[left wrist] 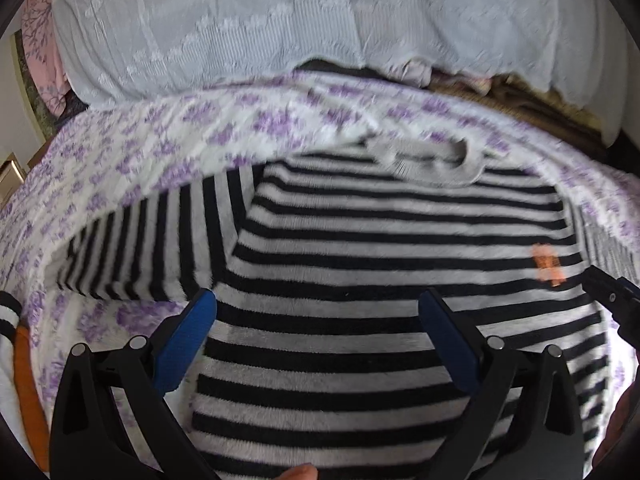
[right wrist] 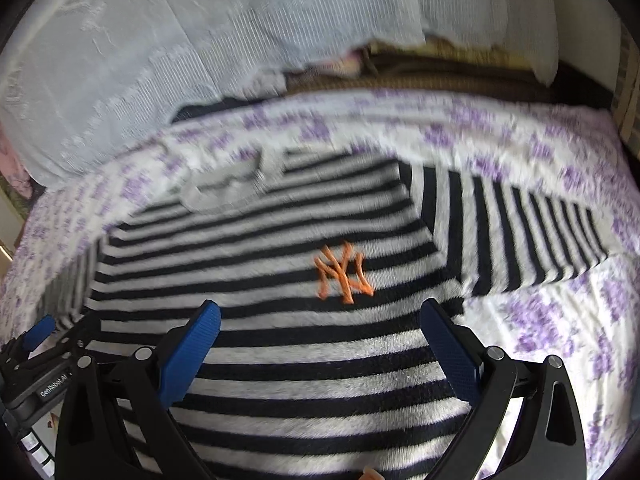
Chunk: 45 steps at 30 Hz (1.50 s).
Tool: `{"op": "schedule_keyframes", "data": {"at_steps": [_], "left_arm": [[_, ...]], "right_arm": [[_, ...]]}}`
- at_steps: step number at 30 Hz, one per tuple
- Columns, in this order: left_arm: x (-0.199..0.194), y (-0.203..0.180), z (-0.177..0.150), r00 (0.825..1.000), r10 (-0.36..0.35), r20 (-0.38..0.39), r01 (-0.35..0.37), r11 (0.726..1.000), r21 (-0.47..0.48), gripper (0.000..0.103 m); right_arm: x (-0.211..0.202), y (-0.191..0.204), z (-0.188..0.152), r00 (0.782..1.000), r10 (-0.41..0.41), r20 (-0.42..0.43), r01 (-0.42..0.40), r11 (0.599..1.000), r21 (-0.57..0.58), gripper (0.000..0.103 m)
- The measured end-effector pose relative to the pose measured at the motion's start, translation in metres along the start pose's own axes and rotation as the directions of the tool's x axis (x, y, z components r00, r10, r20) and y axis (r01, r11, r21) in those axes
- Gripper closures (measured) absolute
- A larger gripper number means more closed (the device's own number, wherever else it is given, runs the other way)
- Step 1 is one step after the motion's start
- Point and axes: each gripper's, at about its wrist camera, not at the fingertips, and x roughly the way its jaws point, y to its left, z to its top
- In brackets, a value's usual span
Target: Fold small clothes
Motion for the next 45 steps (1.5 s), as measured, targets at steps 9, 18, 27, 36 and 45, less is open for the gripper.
{"op": "schedule_keyframes", "data": {"at_steps": [9,18,27,36,45], "left_arm": [[0.061,0.0,-0.023,0.991,-0.05,-0.125,0.048,0.999,-0.018,0.004],[0.061,-0.003,-0.028,0.993,-0.039,-0.111,0.039,0.999,-0.001,0.004],[0.062,-0.004,-0.026,0.995,-0.029,-0.099,0.03,1.0,0.006,0.004],[0.062,-0.005,-0.027,0.996,-0.021,-0.089,0.022,1.0,0.007,0.004],[0.062,-0.005,-0.028,0.996,-0.014,-0.085,0.015,1.0,0.012,0.004]], "right_arm": [[0.065,-0.023,-0.016,0.992,0.07,-0.103,-0.064,0.996,0.057,0.003],[0.052,-0.054,-0.035,0.958,0.288,0.0,-0.286,0.952,0.109,0.003],[-0.012,-0.211,-0.051,0.94,0.253,0.23,-0.338,0.795,0.504,0.003],[0.028,-0.288,-0.04,0.907,0.287,0.309,-0.421,0.585,0.693,0.003],[0.058,-0.309,0.001,0.886,0.133,0.444,-0.412,0.663,0.625,0.004]]}}
